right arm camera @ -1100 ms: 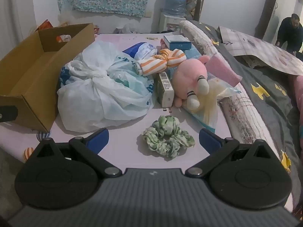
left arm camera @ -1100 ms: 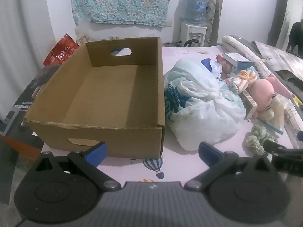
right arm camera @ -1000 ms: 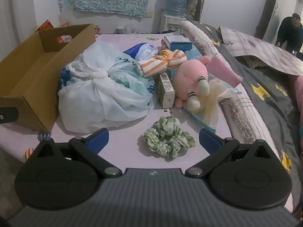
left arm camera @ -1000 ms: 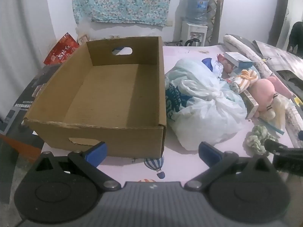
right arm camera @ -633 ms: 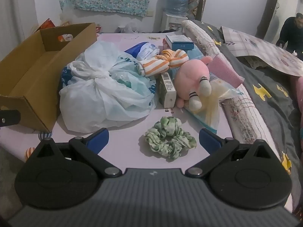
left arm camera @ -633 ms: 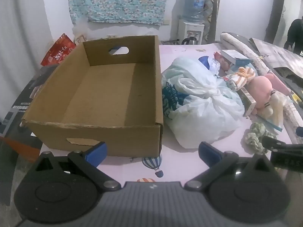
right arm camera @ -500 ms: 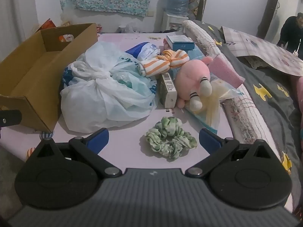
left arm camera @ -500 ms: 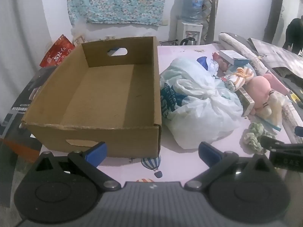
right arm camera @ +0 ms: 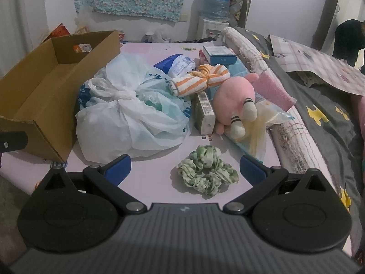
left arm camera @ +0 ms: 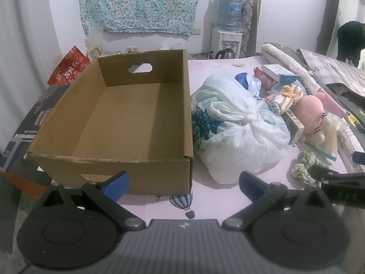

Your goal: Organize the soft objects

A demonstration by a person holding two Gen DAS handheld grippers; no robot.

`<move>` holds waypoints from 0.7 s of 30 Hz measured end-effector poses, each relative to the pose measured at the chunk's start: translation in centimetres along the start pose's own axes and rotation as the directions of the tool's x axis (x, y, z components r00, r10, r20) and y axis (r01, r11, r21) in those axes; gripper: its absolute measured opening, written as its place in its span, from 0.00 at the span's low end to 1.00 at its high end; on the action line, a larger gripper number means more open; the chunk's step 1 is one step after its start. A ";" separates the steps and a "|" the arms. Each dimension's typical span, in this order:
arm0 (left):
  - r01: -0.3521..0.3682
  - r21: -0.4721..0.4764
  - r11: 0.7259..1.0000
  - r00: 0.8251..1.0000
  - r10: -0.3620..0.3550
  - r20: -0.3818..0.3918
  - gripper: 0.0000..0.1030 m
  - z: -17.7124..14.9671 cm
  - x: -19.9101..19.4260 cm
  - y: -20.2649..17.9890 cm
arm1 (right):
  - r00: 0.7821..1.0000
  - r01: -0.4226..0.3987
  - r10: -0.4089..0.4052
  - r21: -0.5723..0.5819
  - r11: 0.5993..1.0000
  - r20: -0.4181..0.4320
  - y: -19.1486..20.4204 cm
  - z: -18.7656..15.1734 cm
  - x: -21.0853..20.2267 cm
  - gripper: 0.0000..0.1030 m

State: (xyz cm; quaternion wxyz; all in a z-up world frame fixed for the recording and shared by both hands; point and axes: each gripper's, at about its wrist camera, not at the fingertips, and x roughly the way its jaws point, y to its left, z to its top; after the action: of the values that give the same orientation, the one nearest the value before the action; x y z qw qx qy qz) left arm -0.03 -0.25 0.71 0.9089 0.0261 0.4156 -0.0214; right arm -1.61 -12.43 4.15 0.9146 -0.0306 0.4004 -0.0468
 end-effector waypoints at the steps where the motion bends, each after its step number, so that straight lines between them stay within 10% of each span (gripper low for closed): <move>1: -0.001 0.000 1.000 1.000 0.001 0.000 1.00 0.0 0.0 0.0 | 1.000 0.000 0.000 -0.002 1.000 -0.001 0.1 0.0 0.0 0.99; 21: 0.003 -0.001 1.000 1.000 -0.003 0.002 1.00 0.0 0.1 -0.1 | 1.000 0.005 -0.005 -0.012 1.000 -0.012 0.2 0.1 0.3 0.99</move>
State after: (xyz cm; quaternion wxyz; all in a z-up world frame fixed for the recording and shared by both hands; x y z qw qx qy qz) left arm 0.03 -0.39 0.68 0.9092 0.0248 0.4149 -0.0227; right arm -1.37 -12.25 4.00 0.9120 -0.0369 0.4058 -0.0468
